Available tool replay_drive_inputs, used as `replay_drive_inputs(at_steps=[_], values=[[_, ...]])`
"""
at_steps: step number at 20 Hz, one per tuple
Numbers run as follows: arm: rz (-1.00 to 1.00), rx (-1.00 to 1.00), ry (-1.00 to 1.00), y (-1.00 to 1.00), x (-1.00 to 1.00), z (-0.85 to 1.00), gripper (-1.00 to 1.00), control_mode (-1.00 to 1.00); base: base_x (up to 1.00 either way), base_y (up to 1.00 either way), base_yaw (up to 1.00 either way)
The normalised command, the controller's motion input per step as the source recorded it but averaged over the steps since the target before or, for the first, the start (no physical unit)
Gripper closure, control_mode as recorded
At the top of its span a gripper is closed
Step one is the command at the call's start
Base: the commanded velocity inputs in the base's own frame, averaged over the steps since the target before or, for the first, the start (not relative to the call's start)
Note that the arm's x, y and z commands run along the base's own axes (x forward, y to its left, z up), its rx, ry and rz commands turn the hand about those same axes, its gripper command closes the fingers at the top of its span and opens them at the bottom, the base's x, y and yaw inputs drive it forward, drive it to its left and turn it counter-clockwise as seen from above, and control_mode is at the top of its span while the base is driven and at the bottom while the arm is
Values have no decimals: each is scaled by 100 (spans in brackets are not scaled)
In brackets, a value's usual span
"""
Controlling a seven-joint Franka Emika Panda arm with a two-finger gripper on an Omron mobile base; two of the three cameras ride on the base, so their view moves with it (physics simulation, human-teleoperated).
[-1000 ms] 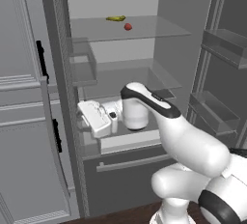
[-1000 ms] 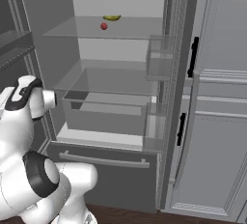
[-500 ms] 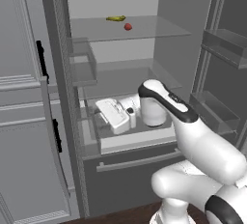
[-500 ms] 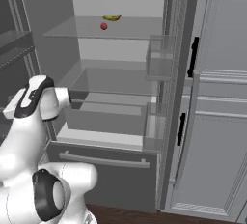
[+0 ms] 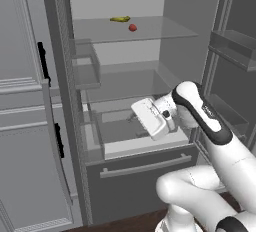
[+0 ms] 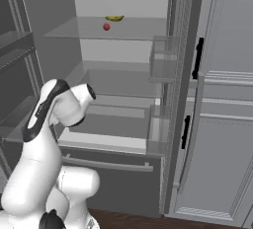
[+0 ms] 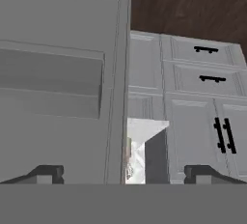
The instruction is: Take the strawberry from the fridge and place it on top of the pancake, located on the dining counter.
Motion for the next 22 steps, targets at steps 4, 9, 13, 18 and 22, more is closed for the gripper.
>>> replay_drive_inputs(at_steps=[4,9,13,18,22], values=[[1,-53,-37,-99,4,-13,-100,-100,0,0,0],[13,-64,-37,-85,4,-16,-100,-100,0,0,0],[52,-59,-34,-63,1,-6,-100,-100,0,0,0],[77,-37,-34,-42,-2,5,-100,-100,0,0,0],[79,-30,-14,-43,-11,19,-100,-100,0,0,0]])
